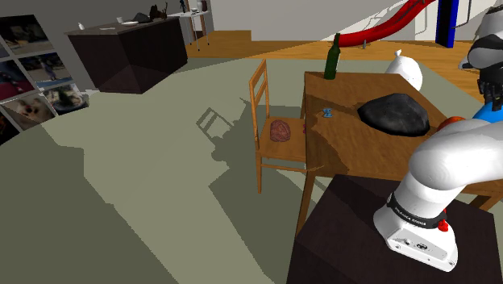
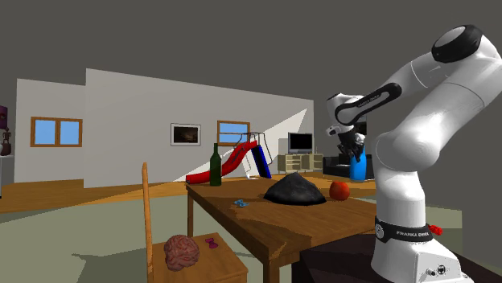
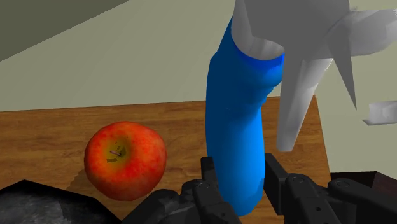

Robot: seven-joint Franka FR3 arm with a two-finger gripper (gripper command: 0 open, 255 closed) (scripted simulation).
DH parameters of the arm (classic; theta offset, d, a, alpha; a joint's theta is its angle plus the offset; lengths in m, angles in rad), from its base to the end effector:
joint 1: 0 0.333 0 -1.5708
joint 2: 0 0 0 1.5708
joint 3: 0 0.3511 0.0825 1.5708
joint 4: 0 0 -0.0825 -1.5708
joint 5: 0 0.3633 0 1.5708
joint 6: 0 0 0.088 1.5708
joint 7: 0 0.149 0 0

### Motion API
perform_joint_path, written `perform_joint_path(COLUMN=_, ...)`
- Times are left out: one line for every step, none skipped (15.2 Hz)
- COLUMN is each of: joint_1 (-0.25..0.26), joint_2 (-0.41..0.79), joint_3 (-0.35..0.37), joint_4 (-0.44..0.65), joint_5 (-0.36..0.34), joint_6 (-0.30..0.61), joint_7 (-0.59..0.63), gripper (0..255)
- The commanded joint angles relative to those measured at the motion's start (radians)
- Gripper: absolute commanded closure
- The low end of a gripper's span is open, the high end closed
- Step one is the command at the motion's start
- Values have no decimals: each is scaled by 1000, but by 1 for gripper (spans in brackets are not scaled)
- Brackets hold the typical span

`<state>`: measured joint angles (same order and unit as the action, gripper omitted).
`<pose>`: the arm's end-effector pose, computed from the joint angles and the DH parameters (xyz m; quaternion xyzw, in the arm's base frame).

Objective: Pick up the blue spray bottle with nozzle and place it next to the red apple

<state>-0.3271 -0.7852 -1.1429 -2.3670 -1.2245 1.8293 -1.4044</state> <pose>-0.1130 -0.4462 0.4149 0.9445 0.2332 -0.2247 0.0555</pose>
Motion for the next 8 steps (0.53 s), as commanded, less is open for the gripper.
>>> perform_joint_path(joint_1=6, joint_2=4, joint_3=-21, joint_4=-15, joint_5=-15, joint_6=19, joint_7=15, gripper=255)
perform_joint_path(joint_1=10, joint_2=6, joint_3=-33, joint_4=-21, joint_5=-23, joint_6=29, joint_7=22, gripper=255)
perform_joint_path(joint_1=14, joint_2=9, joint_3=-45, joint_4=-27, joint_5=-31, joint_6=39, joint_7=29, gripper=255)
perform_joint_path(joint_1=18, joint_2=12, joint_3=-58, joint_4=-32, joint_5=-39, joint_6=49, joint_7=36, gripper=255)
perform_joint_path(joint_1=23, joint_2=15, joint_3=-70, joint_4=-38, joint_5=-47, joint_6=59, joint_7=43, gripper=255)
perform_joint_path(joint_1=28, joint_2=18, joint_3=-83, joint_4=-43, joint_5=-55, joint_6=69, joint_7=51, gripper=255)
perform_joint_path(joint_1=34, joint_2=21, joint_3=-97, joint_4=-48, joint_5=-63, joint_6=79, joint_7=58, gripper=255)
perform_joint_path(joint_1=39, joint_2=24, joint_3=-110, joint_4=-52, joint_5=-72, joint_6=89, joint_7=66, gripper=255)
